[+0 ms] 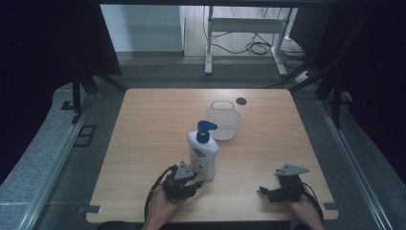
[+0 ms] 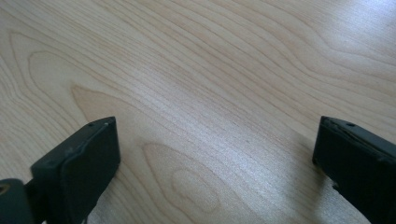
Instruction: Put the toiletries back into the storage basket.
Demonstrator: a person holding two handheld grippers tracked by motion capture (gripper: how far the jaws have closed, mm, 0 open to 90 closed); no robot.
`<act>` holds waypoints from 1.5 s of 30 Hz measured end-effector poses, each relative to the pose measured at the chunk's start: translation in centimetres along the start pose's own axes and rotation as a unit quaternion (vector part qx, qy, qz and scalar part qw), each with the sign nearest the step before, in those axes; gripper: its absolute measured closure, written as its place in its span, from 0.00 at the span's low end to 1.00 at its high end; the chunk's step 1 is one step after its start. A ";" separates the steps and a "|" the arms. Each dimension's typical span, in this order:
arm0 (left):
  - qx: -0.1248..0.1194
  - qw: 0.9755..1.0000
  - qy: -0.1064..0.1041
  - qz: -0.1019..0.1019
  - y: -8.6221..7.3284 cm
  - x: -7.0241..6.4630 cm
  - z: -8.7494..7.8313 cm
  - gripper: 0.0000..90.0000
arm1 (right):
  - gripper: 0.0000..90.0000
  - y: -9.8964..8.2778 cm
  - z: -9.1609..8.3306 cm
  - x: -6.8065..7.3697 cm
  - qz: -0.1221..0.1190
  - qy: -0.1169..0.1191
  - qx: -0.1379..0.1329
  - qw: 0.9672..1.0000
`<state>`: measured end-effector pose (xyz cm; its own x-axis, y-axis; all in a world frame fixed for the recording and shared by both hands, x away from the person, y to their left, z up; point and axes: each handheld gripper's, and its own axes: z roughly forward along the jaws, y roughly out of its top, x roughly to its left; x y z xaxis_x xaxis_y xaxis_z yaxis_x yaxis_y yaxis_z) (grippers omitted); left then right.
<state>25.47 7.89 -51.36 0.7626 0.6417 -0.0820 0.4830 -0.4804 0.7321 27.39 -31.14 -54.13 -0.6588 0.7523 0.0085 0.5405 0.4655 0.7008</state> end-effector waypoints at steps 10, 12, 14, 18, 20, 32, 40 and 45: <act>0.002 1.000 -0.002 -0.015 -0.7 0.3 -0.7 0.42 | 0.06 0.4 -0.5 0.3 -0.011 0.004 -0.010 1.000; 0.002 1.000 -0.002 -0.016 -0.8 0.3 -0.8 0.37 | 0.05 0.5 -0.7 0.5 -0.014 0.003 -0.013 1.000; 0.003 1.000 -0.003 -0.019 -1.0 0.4 -0.9 0.34 | 0.04 0.6 -0.7 0.6 -0.017 0.005 -0.013 1.000; 0.006 1.000 0.002 -0.020 -1.4 0.4 -1.1 0.27 | 0.02 0.8 -0.8 0.9 -0.026 0.007 -0.012 1.000; 0.007 1.000 0.007 -0.020 -1.6 0.3 -1.1 0.24 | 0.01 1.0 -0.9 1.0 -0.029 0.010 -0.012 0.999; 0.016 0.999 0.030 -0.016 -2.5 0.2 -1.0 0.13 | 0.00 1.9 -1.2 1.8 -0.027 0.042 -0.031 0.998; 0.018 0.999 0.028 -0.022 -3.2 0.5 -1.2 0.13 | 0.00 2.9 -1.1 2.8 -0.017 0.089 -0.049 0.995; 0.018 0.999 0.037 -0.021 -3.6 0.8 -1.3 0.13 | 0.00 3.8 -1.1 3.4 -0.029 0.099 -0.053 0.993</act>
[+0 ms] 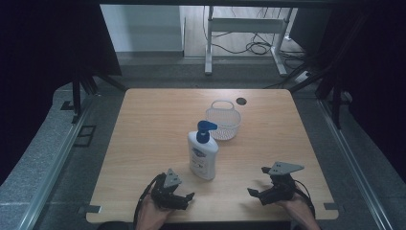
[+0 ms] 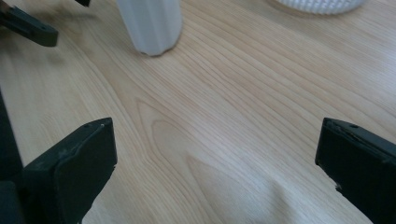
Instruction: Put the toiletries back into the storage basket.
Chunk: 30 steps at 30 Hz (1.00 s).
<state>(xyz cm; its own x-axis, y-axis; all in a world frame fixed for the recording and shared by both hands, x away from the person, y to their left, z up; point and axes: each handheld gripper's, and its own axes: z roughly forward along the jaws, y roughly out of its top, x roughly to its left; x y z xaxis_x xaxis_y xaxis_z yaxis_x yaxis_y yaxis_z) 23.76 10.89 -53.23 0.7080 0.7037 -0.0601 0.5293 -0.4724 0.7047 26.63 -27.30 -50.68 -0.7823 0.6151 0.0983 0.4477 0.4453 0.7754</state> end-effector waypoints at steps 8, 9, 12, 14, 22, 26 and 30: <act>0.000 1.000 0.005 0.001 -0.3 0.2 0.3 0.13 | 0.00 1.2 0.7 0.9 -0.012 0.011 0.010 1.000; 0.001 1.000 0.005 0.001 -0.3 0.2 0.4 0.13 | 0.00 1.3 0.8 0.9 -0.012 0.011 0.008 1.000; 0.004 1.000 0.005 0.001 -0.4 0.3 0.5 0.13 | 0.00 1.9 0.9 1.1 -0.012 0.011 0.003 1.000; 0.006 1.000 0.005 0.001 -0.5 0.3 0.6 0.13 | 0.00 2.4 1.0 1.2 -0.013 0.013 -0.003 1.000; 0.011 1.000 0.008 0.008 -0.6 0.2 0.9 0.13 | 0.00 4.1 1.6 1.9 -0.020 0.025 -0.014 0.999; 0.012 1.000 0.010 0.009 -0.6 0.2 0.9 0.13 | 0.00 4.8 2.1 2.2 -0.026 0.029 -0.015 0.999; 0.012 1.000 0.012 0.009 -0.6 0.1 0.9 0.13 | 0.00 5.6 2.5 2.5 -0.026 0.033 -0.019 0.999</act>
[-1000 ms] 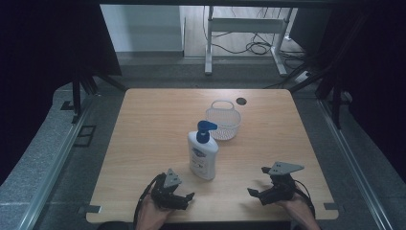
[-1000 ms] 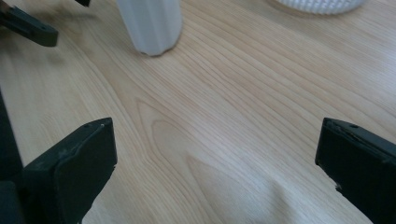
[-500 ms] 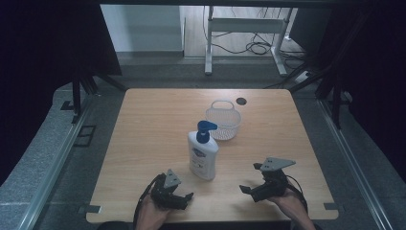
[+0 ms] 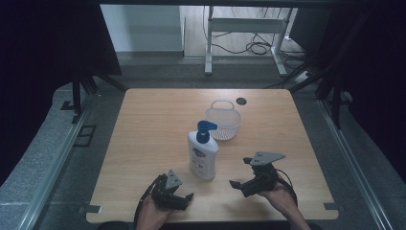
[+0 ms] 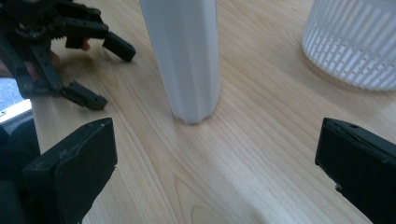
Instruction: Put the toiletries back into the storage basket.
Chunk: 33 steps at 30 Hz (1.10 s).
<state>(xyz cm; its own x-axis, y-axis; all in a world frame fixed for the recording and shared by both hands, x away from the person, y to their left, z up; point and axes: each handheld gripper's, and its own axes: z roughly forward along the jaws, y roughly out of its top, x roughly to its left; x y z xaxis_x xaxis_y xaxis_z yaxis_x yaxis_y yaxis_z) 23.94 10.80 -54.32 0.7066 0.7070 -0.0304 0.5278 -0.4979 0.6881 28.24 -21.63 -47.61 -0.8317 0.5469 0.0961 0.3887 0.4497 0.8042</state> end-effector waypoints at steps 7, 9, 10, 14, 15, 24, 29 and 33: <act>0.002 1.000 0.001 0.003 0.0 0.1 0.0 0.13 | 0.00 1.5 0.9 0.5 0.001 0.007 -0.007 1.000; 0.001 1.000 0.001 0.002 0.0 0.1 0.0 0.13 | 0.00 2.0 1.2 0.7 0.001 0.009 -0.008 1.000; 0.001 1.000 0.001 0.003 0.0 0.1 0.0 0.13 | 0.00 2.2 1.2 0.8 0.000 0.011 -0.009 1.000; 0.002 1.000 0.001 0.003 0.0 0.1 0.0 0.13 | 0.00 3.2 1.5 1.1 -0.002 0.017 -0.014 1.000; 0.002 1.000 0.001 0.003 0.0 0.1 0.0 0.13 | 0.00 3.5 1.6 1.2 -0.002 0.019 -0.016 1.000; 0.002 1.000 0.002 0.001 0.0 0.0 0.0 0.13 | 0.02 5.3 2.6 1.7 -0.010 0.025 -0.020 0.999; 0.001 1.000 0.003 0.001 0.0 0.0 0.0 0.13 | 0.04 6.1 3.7 1.8 -0.013 0.025 -0.022 0.999; 0.001 1.000 0.003 0.001 0.0 0.0 0.0 0.13 | 0.07 6.8 4.5 2.0 -0.022 0.023 -0.023 0.999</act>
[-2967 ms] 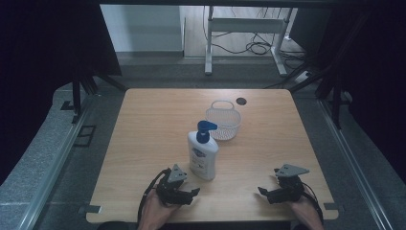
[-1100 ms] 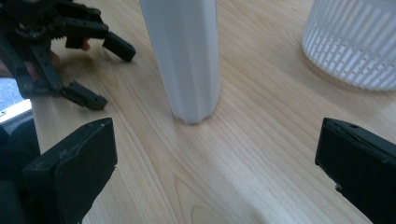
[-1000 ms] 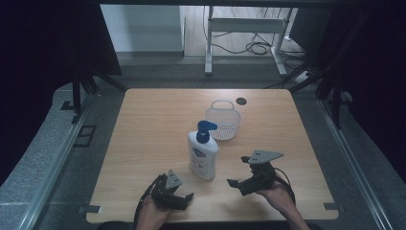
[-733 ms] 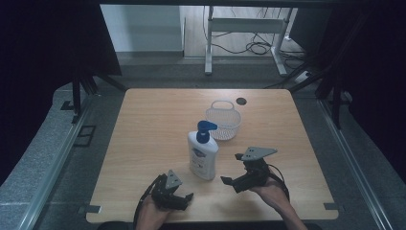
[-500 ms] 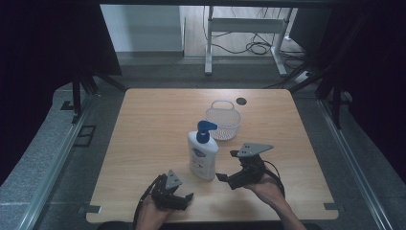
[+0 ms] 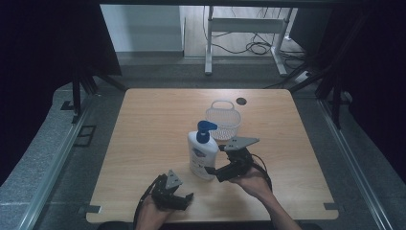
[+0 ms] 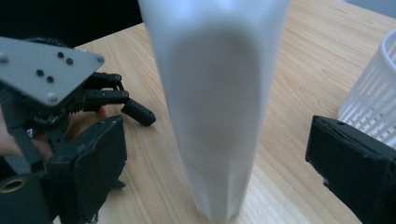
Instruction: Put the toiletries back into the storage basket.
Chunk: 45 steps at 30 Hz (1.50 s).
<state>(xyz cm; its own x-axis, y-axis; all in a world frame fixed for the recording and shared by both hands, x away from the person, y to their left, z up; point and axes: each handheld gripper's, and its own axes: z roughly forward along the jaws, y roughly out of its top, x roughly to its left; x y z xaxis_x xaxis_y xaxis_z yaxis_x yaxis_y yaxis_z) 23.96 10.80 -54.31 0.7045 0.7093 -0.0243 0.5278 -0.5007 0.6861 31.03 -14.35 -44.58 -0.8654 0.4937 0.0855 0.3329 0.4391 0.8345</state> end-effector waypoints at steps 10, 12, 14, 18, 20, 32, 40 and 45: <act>0.001 1.000 0.001 0.000 0.0 0.0 0.0 0.13 | 0.15 1.0 1.9 0.0 0.003 -0.001 -0.003 1.000; 0.001 1.000 0.001 0.000 0.0 0.0 0.0 0.13 | 0.15 1.2 2.2 0.0 0.003 -0.003 -0.006 1.000; 0.000 1.000 0.001 -0.002 0.0 0.0 0.0 0.13 | 0.16 1.5 2.5 0.0 0.002 -0.005 -0.008 1.000; 0.000 1.000 0.002 -0.002 0.0 -0.1 0.0 0.13 | 0.21 1.9 2.9 0.3 -0.008 -0.014 -0.007 1.000; 0.000 1.000 0.002 -0.002 0.0 -0.1 0.0 0.13 | 0.26 2.0 3.0 0.3 -0.009 -0.015 -0.009 1.000; -0.001 1.000 0.003 -0.004 0.0 -0.1 0.1 0.13 | 0.41 2.2 3.0 0.7 -0.028 -0.036 -0.001 0.999; -0.001 1.000 0.004 -0.004 0.0 -0.1 0.1 0.13 | 0.42 2.6 2.9 0.4 -0.026 -0.027 0.008 0.999; -0.001 1.000 0.004 -0.004 0.0 -0.1 0.1 0.13 | 0.42 3.0 2.4 0.1 -0.027 -0.021 0.005 0.999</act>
<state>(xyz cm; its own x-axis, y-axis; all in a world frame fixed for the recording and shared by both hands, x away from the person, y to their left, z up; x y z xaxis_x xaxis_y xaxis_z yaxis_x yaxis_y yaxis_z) 23.95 10.68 -54.32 0.6965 0.7171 -0.0251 0.5329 -0.4935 0.6873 32.81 -11.17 -43.32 -0.8661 0.4997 0.0166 0.2893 0.4739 0.8317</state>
